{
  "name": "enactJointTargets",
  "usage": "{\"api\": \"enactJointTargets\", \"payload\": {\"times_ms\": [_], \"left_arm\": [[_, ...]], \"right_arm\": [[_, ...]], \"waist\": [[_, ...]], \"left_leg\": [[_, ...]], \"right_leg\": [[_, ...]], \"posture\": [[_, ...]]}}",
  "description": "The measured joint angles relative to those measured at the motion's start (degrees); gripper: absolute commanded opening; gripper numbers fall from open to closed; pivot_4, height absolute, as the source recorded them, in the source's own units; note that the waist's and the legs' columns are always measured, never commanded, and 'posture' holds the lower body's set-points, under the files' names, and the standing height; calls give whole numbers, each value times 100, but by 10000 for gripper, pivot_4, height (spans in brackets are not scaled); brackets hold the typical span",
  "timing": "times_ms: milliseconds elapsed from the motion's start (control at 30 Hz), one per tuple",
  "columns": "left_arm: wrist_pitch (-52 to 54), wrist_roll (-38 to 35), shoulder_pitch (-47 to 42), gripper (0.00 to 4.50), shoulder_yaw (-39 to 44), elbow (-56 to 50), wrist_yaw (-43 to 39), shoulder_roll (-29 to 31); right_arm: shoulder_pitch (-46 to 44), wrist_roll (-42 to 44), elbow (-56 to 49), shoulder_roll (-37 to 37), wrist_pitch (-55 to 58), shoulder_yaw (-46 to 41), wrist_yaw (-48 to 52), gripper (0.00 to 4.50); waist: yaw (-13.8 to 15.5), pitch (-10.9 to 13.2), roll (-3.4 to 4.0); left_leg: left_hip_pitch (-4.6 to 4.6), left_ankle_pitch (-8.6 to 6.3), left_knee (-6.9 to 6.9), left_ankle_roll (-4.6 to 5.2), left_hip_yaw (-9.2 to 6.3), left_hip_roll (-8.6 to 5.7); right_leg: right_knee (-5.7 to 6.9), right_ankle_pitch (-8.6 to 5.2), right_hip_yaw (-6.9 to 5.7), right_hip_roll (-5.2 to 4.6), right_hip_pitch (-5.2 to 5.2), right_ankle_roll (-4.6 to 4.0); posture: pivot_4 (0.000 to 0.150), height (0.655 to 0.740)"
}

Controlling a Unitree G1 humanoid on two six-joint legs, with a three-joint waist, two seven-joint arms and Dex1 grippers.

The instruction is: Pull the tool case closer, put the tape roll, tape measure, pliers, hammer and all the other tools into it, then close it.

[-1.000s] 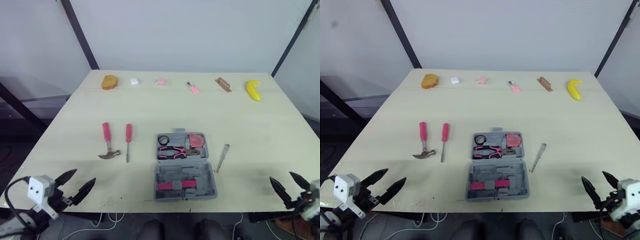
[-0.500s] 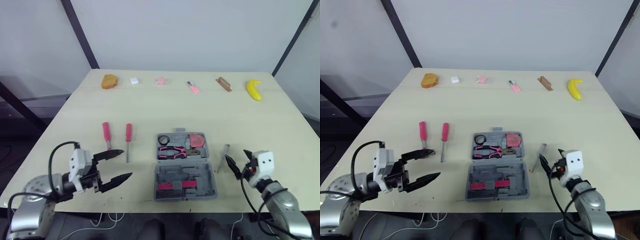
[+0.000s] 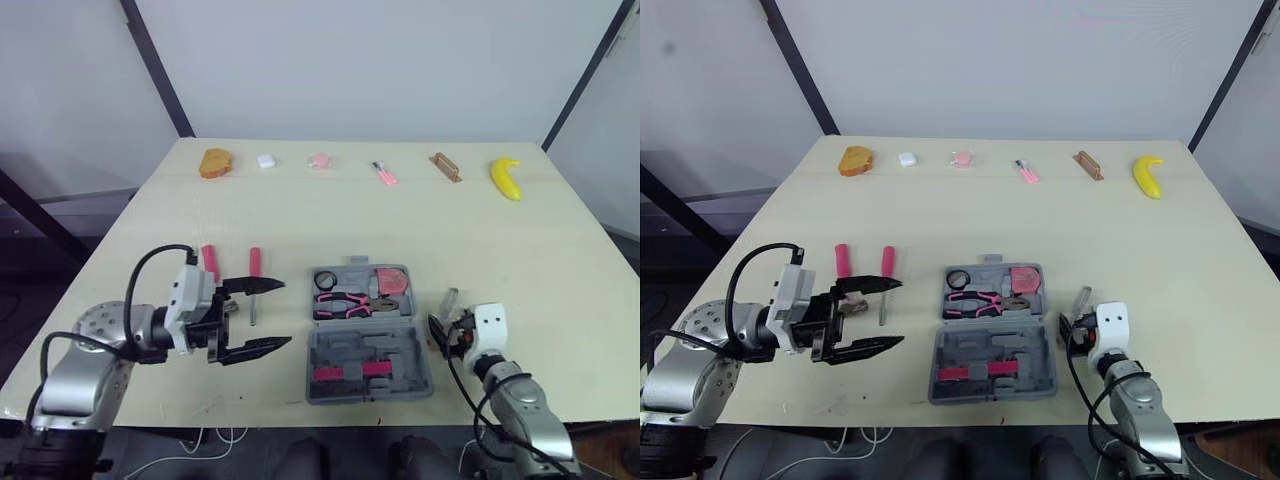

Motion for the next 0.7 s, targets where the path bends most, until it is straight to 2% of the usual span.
{"api": "enactJointTargets", "payload": {"times_ms": [67, 200, 267, 300, 333, 367, 700], "left_arm": [[44, -13, -77, 45000, -5, -81, 14, -1], [104, -19, -142, 45000, -8, -82, 34, -9], [104, -23, -143, 45000, -8, -83, 31, -13], [104, -26, -143, 45000, -8, -83, 31, -15], [103, -40, -141, 45000, -7, -83, 27, -23], [103, -41, -141, 45000, -7, -82, 27, -23], [13, -65, -5, 45000, 2, -79, -6, -43]], "right_arm": [[-98, -19, 82, 8, 28, -22, -53, 44238], [-142, -131, 100, 30, 117, -81, -281, 25207], [-147, -206, 96, 21, 163, -102, -406, 12630], [-146, -219, 93, 19, 167, -100, -425, 9640], [-137, -253, 58, 20, 185, -84, -459, 4229], [-137, -257, 55, 20, 188, -83, -462, 804], [-110, -322, -18, -55, 231, -84, -468, 231]], "waist": [[3, 0, 0], [4, -1, -1], [2, -1, -1], [1, -1, -1], [2, -1, -1], [2, -1, -1], [19, -1, -2]], "left_leg": [[0, 0, 1, 0, 0, 0], [0, 0, 1, 0, -1, -1], [0, 0, 1, 0, -2, -1], [0, 0, 1, 0, -2, 0], [0, 0, 1, 0, -2, 0], [0, 0, 1, 0, -2, 0], [-2, 0, 2, 0, -3, -1]], "right_leg": [[0, 0, 0, -1, 1, 1], [0, 0, 0, 0, 1, 1], [0, 0, -1, 1, 0, 0], [0, 0, -1, 2, 1, 0], [1, 0, -1, 2, 1, 0], [1, 0, -1, 2, 0, 0], [0, 0, 0, 1, 1, 0]], "posture": [[1500, 7400], [1500, 7400], [1500, 7400], [1500, 7400], [1500, 7400], [1500, 7400], [1500, 7400]]}}
